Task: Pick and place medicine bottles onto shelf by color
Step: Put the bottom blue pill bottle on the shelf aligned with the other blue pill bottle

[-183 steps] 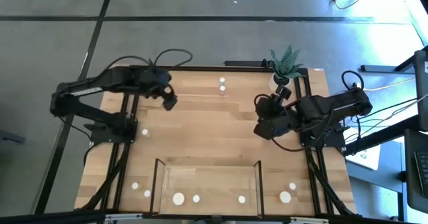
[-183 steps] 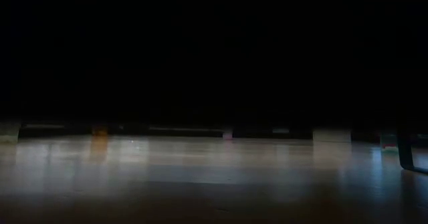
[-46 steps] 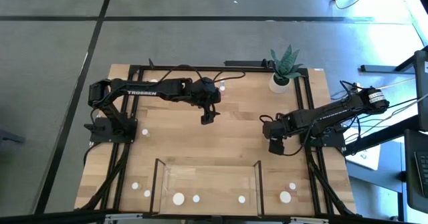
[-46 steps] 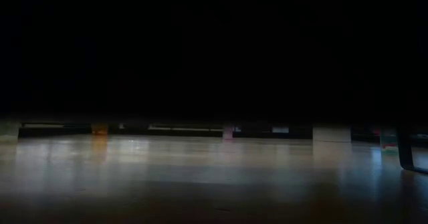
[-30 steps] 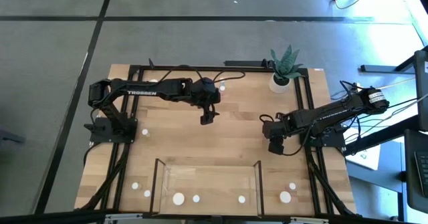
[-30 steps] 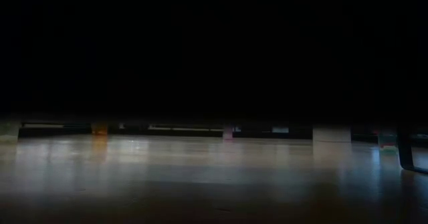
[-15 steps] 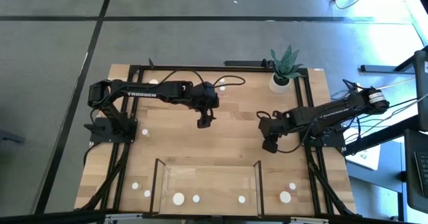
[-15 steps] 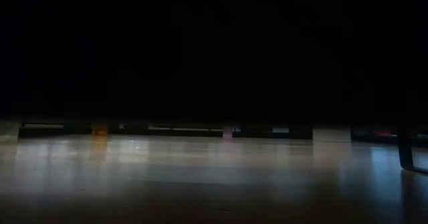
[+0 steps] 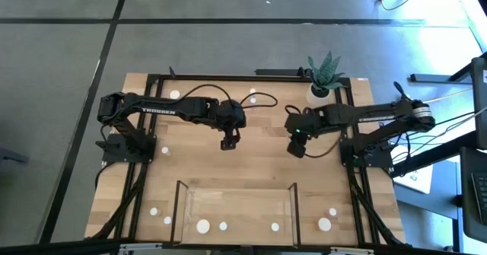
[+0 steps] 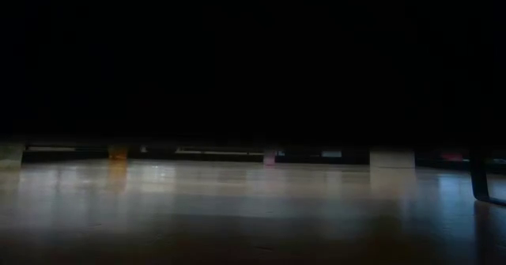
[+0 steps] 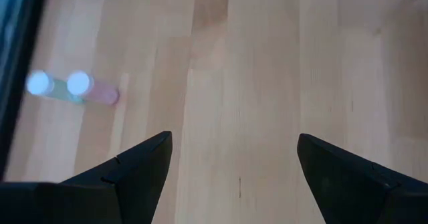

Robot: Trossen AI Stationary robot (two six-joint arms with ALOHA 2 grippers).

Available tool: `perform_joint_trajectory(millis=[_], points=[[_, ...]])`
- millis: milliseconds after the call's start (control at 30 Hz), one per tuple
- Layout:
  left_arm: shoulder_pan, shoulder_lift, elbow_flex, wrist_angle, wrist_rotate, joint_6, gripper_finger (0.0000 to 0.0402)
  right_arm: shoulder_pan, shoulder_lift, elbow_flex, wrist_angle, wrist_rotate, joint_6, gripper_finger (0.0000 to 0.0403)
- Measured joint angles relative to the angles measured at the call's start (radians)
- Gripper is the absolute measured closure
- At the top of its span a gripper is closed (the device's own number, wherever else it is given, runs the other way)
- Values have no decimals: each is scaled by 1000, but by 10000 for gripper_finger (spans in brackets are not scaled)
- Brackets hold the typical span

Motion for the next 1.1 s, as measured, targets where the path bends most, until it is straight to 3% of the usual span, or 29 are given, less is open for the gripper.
perform_joint_trajectory(millis=[300,533,667,1100], points=[[-63,-63,0,-38,-38,-29,85,-44,229,206,-6,-60,-157,282],[-110,-99,0,-130,-168,-107,85,-51,398,329,3,-63,-157,281],[-136,-114,0,-171,-218,-144,85,-51,473,352,27,-76,-202,281],[-187,-128,0,-190,-240,-192,85,-53,592,353,118,-110,-264,281]])
